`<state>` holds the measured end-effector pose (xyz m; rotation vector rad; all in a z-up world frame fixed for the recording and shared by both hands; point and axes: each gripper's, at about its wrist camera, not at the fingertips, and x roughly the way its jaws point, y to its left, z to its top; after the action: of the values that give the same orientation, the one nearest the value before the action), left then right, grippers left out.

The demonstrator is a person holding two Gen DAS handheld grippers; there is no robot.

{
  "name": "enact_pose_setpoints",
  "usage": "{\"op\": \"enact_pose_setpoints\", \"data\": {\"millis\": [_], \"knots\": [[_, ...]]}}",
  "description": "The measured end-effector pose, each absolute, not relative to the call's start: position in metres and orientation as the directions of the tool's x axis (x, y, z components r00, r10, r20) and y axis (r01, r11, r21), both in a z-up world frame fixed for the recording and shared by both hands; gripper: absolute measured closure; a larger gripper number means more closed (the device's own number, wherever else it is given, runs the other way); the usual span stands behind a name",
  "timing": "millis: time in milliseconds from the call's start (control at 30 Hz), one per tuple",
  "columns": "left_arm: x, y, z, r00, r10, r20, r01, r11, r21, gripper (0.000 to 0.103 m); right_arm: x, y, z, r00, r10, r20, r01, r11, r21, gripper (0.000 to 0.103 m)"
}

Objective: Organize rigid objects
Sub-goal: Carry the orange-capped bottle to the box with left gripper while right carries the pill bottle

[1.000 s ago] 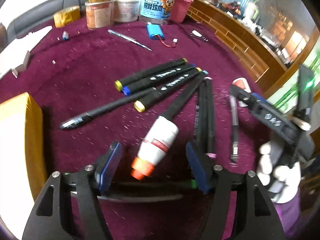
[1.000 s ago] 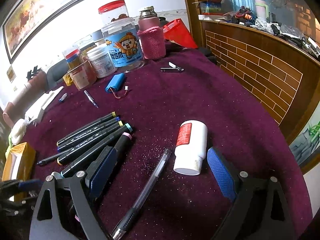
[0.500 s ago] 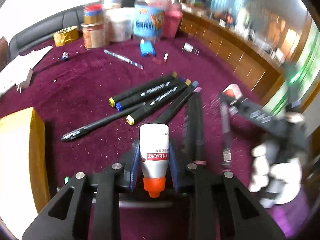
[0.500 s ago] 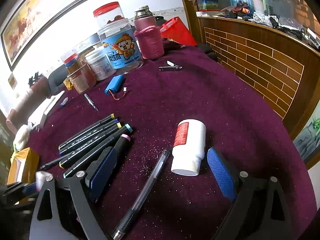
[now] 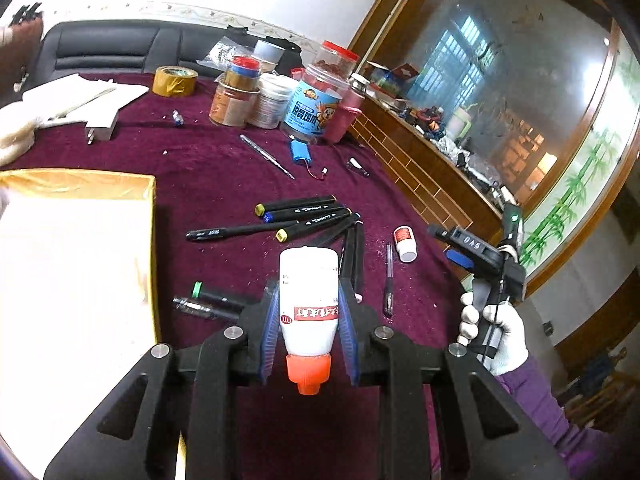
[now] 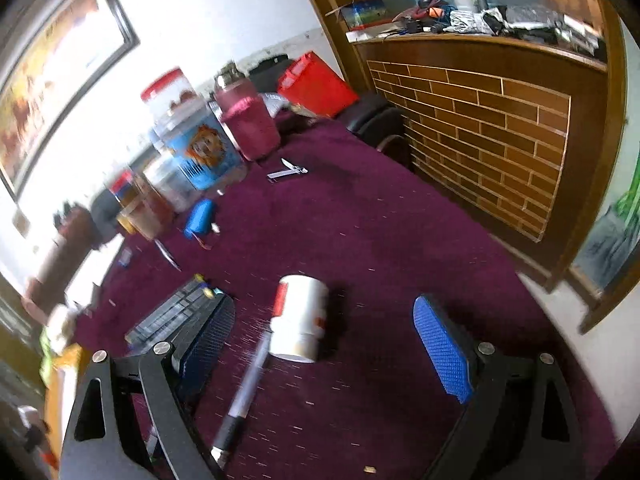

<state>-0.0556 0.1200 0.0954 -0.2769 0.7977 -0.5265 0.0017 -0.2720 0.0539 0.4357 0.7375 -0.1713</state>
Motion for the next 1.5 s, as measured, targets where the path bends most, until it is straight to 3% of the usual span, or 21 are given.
{"op": "enact_pose_setpoints", "data": {"millis": [367,433,500,700,867,1033,1267,1500], "knots": [[-0.062,0.152,0.085,0.591,-0.527,-0.610,0.269,0.842,-0.467,0.079,0.058,-0.247,0.035,0.600,-0.025,-0.800,0.270,0.947,0.172,0.046],[-0.063,0.163,0.086,0.602,-0.508,-0.616,0.246,0.852,-0.462,0.079,0.062,-0.250,0.025,0.568,0.002,-0.823,0.262,0.948,0.183,0.067],[-0.063,0.179,0.089,0.614,-0.486,-0.622,0.217,0.862,-0.459,0.079,0.058,-0.256,0.022,0.565,0.030,-0.825,0.260,0.942,0.213,0.072],[-0.062,0.225,0.092,0.648,-0.407,-0.644,0.142,0.895,-0.423,0.079,0.028,-0.271,0.042,0.603,0.163,-0.781,0.252,0.890,0.381,0.072],[-0.047,0.256,0.085,0.648,-0.363,-0.669,0.074,0.905,-0.419,0.079,0.018,-0.219,0.094,0.649,0.323,-0.689,0.074,0.874,0.480,0.072],[-0.017,0.272,0.063,0.602,-0.367,-0.709,0.014,0.893,-0.451,0.079,0.034,-0.128,0.119,0.591,0.468,-0.657,-0.110,0.854,0.509,0.072],[0.022,0.290,0.037,0.564,-0.331,-0.756,-0.079,0.890,-0.449,0.079,0.068,0.016,0.100,0.437,0.573,-0.693,-0.259,0.818,0.513,0.072],[0.047,0.302,0.009,0.525,-0.343,-0.779,-0.154,0.862,-0.484,0.079,0.090,0.107,0.073,0.349,0.549,-0.759,-0.330,0.830,0.449,0.072]]}}
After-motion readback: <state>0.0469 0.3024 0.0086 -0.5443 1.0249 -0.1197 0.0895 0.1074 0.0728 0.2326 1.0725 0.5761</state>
